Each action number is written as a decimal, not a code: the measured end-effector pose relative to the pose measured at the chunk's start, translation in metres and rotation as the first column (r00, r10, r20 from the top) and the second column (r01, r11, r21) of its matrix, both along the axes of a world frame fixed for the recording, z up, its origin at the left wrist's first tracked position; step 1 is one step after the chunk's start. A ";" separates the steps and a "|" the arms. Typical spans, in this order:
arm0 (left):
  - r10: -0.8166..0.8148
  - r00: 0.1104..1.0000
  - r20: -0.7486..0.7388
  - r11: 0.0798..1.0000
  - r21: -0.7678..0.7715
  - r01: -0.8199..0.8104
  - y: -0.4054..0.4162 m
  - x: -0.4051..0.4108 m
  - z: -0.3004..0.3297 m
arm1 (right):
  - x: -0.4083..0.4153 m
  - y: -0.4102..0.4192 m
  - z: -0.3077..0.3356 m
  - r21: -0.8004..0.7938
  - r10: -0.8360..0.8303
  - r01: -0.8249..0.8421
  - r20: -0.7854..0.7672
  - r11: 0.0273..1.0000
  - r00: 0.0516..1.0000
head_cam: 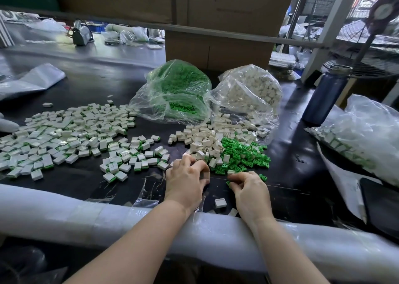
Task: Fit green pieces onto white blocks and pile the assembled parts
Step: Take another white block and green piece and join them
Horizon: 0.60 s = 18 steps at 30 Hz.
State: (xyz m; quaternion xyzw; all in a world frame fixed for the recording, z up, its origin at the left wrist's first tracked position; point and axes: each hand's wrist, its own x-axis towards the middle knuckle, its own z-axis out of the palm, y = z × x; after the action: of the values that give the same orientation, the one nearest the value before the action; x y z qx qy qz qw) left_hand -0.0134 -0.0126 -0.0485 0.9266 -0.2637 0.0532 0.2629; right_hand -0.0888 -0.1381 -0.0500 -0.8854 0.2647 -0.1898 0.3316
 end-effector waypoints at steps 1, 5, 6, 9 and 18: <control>-0.015 1.000 0.009 1.000 -0.022 0.015 0.000 -0.001 0.001 | 0.000 0.000 0.001 0.000 0.001 -0.001 -0.005 1.000 1.000; -0.106 0.993 -0.051 0.978 -0.188 0.094 0.001 -0.005 0.004 | -0.003 0.002 0.003 0.010 0.020 -0.021 0.023 1.000 1.000; -0.123 0.989 -0.077 0.969 -0.225 0.103 0.001 -0.005 0.005 | -0.004 0.002 0.004 0.018 0.032 -0.032 0.041 0.999 0.999; -0.189 0.970 -0.152 0.935 -0.330 0.130 0.003 -0.005 0.005 | -0.006 0.003 0.004 0.058 0.080 -0.086 0.110 0.995 0.991; -0.401 0.806 -0.435 0.774 -0.632 0.045 0.005 -0.002 0.008 | -0.007 0.001 0.009 0.317 0.086 -0.203 0.347 0.926 0.934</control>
State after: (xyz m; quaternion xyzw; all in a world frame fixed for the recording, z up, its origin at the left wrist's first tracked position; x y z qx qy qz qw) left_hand -0.0156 -0.0078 -0.0406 0.7318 -0.2601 -0.1669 0.6074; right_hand -0.0962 -0.1373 -0.0412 -0.7861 0.1685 -0.2588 0.5355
